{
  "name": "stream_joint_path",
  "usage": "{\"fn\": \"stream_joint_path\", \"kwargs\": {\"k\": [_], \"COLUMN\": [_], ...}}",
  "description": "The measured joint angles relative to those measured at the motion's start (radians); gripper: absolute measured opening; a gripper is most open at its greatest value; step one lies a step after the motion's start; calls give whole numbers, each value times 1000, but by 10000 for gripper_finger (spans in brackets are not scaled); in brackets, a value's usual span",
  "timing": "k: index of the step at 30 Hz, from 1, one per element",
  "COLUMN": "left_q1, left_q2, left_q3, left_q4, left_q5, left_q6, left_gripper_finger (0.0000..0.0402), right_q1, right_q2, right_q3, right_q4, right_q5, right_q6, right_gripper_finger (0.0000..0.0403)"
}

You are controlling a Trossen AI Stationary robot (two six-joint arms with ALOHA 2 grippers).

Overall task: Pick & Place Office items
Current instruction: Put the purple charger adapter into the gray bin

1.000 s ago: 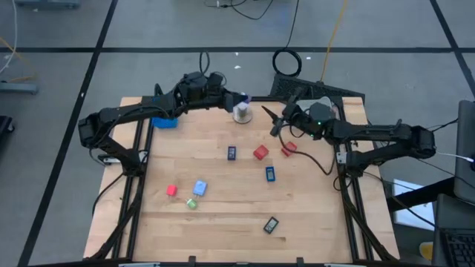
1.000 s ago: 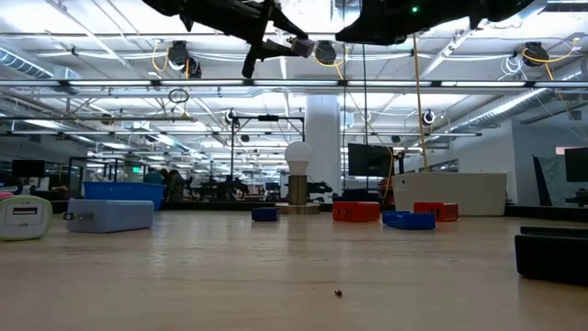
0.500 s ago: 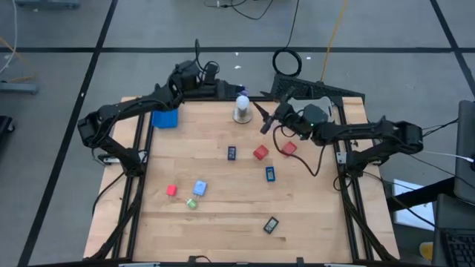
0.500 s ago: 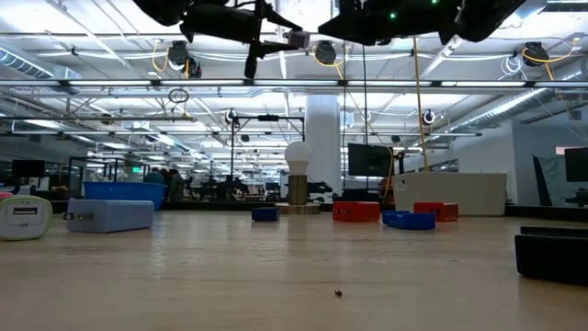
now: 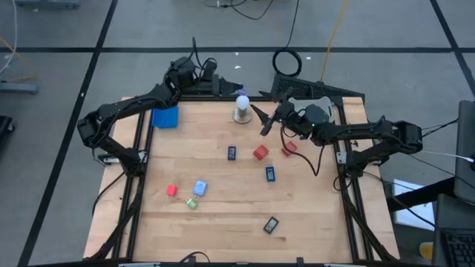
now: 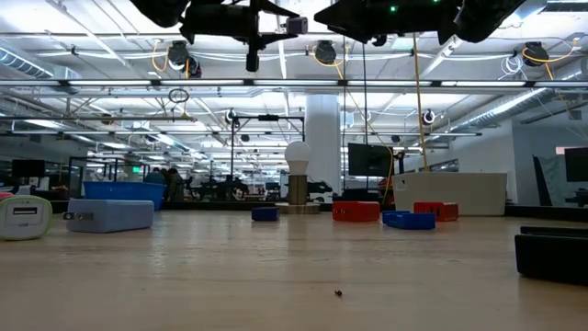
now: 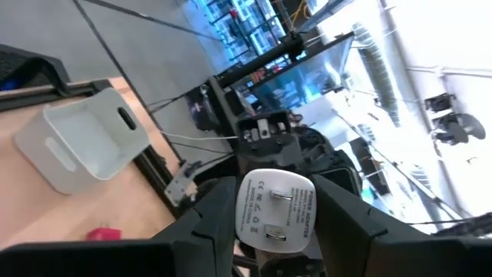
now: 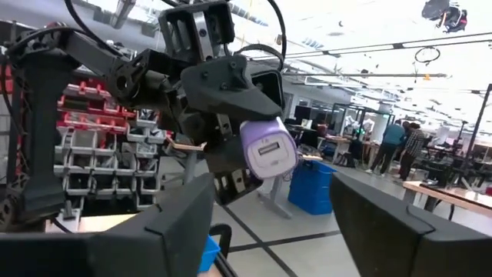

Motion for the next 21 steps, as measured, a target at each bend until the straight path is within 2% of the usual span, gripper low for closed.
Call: {"fn": "stream_joint_path", "kwargs": {"k": [8,21], "left_q1": [-6,-23], "left_q2": [27,115], "left_q3": [0,0], "left_q4": [14,165], "left_q5": [27,90], "left_q6": [-89,-257], "left_gripper_finger": [137,137], "right_q1": [0,33], "right_q2": [0,12], "right_q3": [0,0], "right_q4": [12,17], "right_q5": [1,2], "right_q6": [31,50], "right_gripper_finger": [307,310]}}
